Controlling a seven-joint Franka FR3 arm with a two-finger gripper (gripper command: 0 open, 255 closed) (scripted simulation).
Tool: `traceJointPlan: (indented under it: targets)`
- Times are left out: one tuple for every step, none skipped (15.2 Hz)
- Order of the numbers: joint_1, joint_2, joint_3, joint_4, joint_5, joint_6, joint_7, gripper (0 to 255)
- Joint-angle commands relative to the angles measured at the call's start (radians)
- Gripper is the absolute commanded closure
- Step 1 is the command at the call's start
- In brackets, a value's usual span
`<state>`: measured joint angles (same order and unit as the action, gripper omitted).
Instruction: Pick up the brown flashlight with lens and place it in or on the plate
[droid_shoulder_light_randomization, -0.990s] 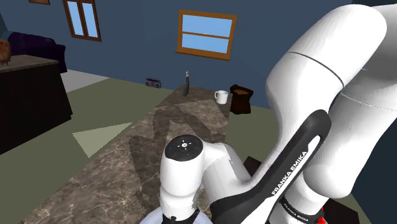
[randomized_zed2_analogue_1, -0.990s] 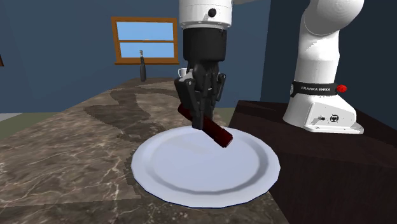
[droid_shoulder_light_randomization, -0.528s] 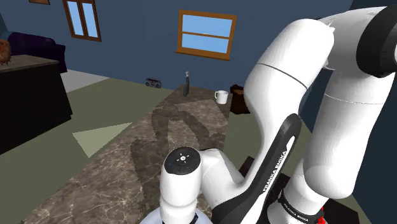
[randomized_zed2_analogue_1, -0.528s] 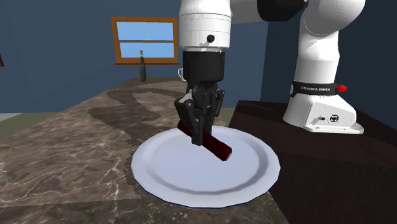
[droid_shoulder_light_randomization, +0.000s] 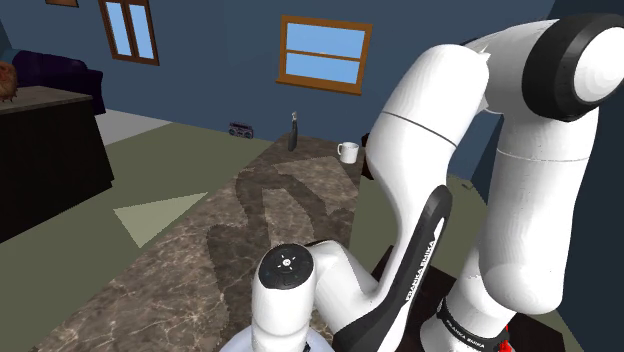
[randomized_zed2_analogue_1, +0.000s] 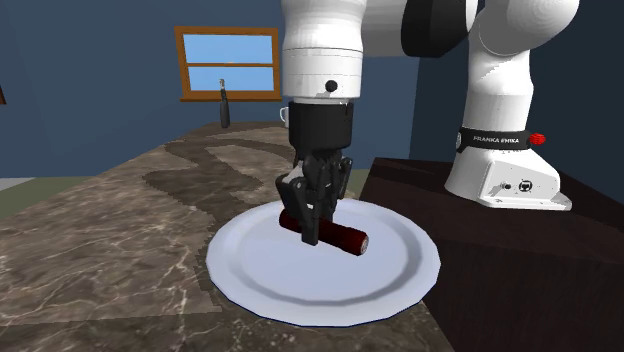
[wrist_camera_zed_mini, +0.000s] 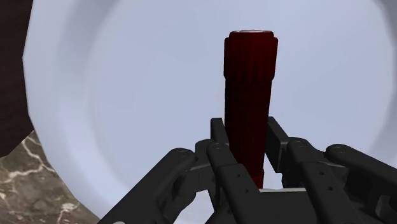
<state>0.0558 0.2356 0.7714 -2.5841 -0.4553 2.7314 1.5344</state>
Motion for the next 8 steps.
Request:
traceJointPlan:
  targets:
    - [0.001,0.001,-0.001,0.0,-0.001,0.0,0.001,255]
    - [0.001,0.001,-0.001,0.0,-0.001,0.0,0.001,255]
    - [0.0,0.0,-0.001,0.0,-0.001,0.0,0.0,255]
    - [0.0,0.0,-0.001,0.0,-0.001,0.0,0.0,0]
    - [0.0,0.0,-0.001,0.0,-0.001,0.0,0.0,0]
    - [0.0,0.0,-0.001,0.0,-0.001,0.0,0.0,0]
    - [0.0,0.0,-0.001,0.0,-0.001,0.0,0.0,0]
    - [0.0,0.0,-0.001,0.0,-0.001,0.0,0.0,0]
